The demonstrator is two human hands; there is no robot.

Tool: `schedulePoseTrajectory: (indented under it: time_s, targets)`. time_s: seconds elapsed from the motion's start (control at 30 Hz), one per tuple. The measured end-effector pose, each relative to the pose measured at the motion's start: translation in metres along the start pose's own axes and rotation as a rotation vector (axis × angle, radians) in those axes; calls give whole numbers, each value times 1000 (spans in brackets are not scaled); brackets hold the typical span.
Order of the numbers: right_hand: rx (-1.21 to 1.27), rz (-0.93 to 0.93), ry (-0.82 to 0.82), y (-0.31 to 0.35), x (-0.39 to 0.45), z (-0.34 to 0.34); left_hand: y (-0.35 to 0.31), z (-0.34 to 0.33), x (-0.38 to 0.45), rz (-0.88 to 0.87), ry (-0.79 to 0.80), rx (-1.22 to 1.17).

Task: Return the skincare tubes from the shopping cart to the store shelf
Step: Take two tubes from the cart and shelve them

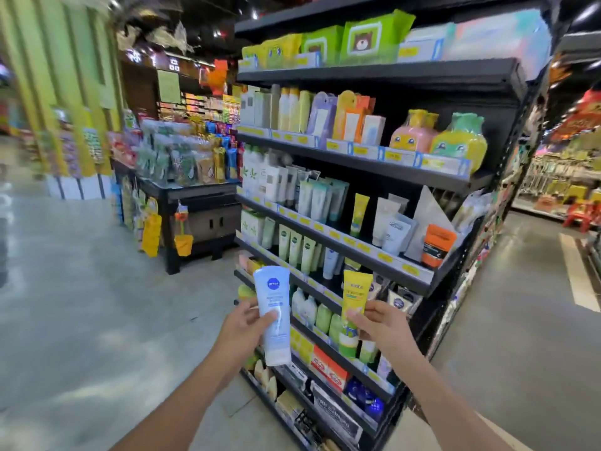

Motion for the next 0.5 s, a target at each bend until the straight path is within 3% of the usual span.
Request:
schedulePoseTrajectory:
  time_s: [0.23, 0.5]
  targets:
    - [-3, 60, 117, 10, 105, -36, -23, 35, 94, -33, 30, 47]
    - [-31, 72, 30, 9, 221, -65, -32, 56, 196, -74, 4, 49]
Point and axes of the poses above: each hand's wrist, its own x-axis towards the middle knuckle, its own z-axis out of the back of the hand, y = z × x, the point moved 5 cm from there along x, towards the middle knuckle
